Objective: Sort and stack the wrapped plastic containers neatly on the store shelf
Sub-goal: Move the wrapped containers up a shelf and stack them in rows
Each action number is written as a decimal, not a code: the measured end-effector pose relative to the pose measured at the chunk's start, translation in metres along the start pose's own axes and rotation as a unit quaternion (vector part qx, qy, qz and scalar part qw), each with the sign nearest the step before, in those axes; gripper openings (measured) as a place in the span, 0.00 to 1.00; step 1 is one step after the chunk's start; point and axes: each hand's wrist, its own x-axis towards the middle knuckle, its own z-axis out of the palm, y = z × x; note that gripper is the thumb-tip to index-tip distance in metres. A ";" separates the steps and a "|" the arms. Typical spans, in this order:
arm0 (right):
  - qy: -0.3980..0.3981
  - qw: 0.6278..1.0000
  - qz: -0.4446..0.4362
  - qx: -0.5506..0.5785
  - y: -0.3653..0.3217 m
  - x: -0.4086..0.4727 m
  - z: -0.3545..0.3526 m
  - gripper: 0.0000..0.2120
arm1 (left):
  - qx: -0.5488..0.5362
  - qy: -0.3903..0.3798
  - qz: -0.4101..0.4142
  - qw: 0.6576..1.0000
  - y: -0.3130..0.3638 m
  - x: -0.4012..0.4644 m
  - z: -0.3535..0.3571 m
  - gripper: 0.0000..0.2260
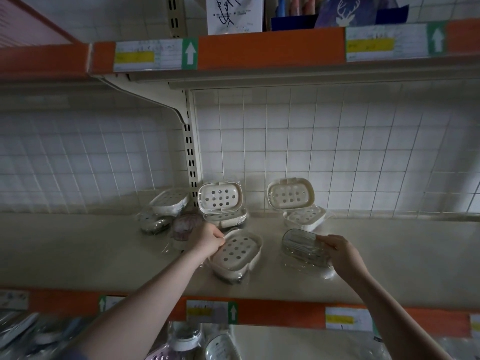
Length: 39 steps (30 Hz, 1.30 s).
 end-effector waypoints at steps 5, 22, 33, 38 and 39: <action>0.003 1.000 -0.004 0.005 0.001 0.000 0.000 0.14 | 0.128 0.151 0.111 0.974 0.007 -0.005 -0.015 0.07; 0.012 1.000 -0.011 0.003 0.001 -0.008 -0.003 0.14 | 0.322 0.073 0.251 0.910 0.021 -0.065 -0.005 0.28; 0.008 1.000 -0.016 0.008 0.005 -0.007 -0.002 0.14 | 0.382 0.022 0.194 0.903 0.033 -0.069 -0.023 0.31; 0.010 1.000 -0.017 0.012 0.008 -0.005 -0.001 0.14 | 0.412 0.042 0.162 0.895 0.029 -0.071 -0.017 0.33; 0.010 1.000 -0.019 0.007 0.008 -0.005 -0.001 0.14 | 0.398 0.032 0.162 0.902 0.029 -0.072 -0.017 0.35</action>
